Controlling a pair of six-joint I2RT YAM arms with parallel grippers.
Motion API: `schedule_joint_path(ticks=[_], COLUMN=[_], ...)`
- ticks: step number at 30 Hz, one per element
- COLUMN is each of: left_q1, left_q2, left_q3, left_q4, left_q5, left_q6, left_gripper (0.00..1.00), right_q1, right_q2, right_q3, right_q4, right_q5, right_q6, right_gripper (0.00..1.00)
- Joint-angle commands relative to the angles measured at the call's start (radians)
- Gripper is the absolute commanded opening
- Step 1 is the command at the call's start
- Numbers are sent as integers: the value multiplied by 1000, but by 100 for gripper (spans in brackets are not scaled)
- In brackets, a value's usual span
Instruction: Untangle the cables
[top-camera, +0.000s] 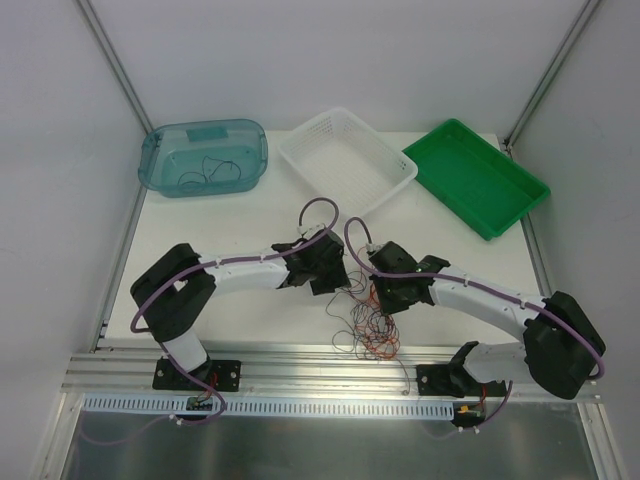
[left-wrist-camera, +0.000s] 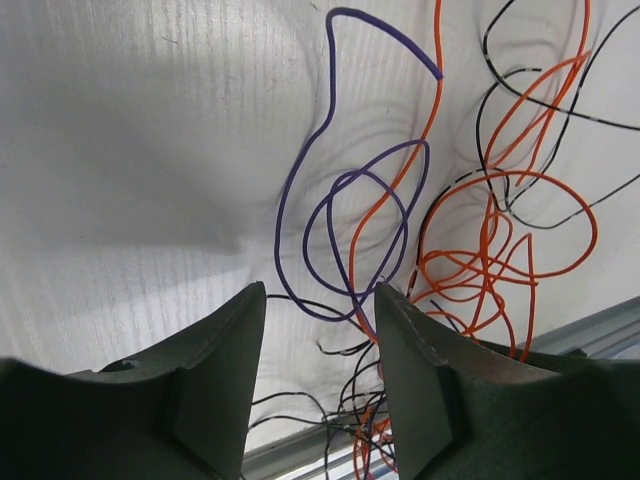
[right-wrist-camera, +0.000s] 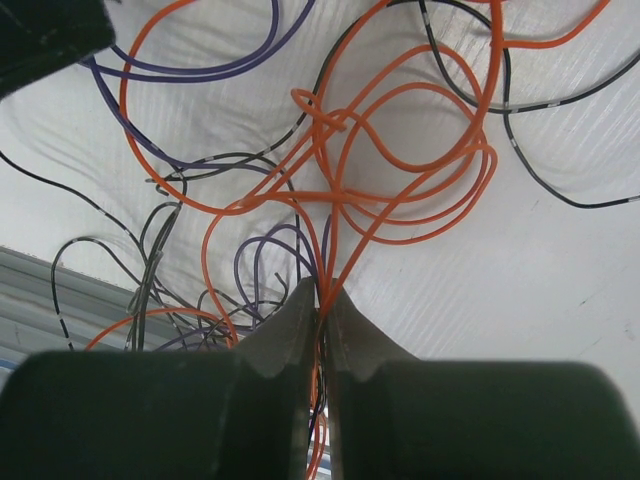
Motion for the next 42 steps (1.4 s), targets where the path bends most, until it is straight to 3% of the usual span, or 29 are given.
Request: schedule_joint_path(ticks=[1,4,7,10,12,19,30,33,36,37,40,42], left_q1=[-21,-22,-25,-25,-25,7,324,347,353,357,370,384], left_q2=[23,32,40,19,-13,-260,-743,-819,-860,-868,-874,-854], left_q3=[-4,-24,-36,-58,-69,-87,-72,-63,-75,-81,-95,-87], left_q4=[41,47,49,49,47,-78,-375,-408,-415,-415,-413,-413], left_q5=[-74,-91,-103,-129,-149,-306,-434,-404,-323,-304,-208,-162], left_q6=[-96,-132,-143,-144,-110,97,492,555,569,562,552,552], left_gripper=[47,45,36,10,0,0,0,0,0,0,0,0], right_q1=[-4,-2,-2,-2,-5,-84,-427,-427,-426,-426,-415,-400], right_q2=[-32,-33,-35,-44,-53,-142,-345,-323,-312,-317,-335,-352], right_q3=[-5,-7,-10,-8,-11,-16,44,65,58,55,55,70], right_q4=[15,16,19,15,4,-80,-192,-183,-149,-140,-132,-143], right_q5=[-2,-5,-3,5,21,121,37,-26,-126,-141,-173,-178], right_q6=[13,12,12,15,18,13,-45,-53,-51,-51,-71,-89], right_gripper=[8,8,8,8,8,1,2,11,36,49,72,80])
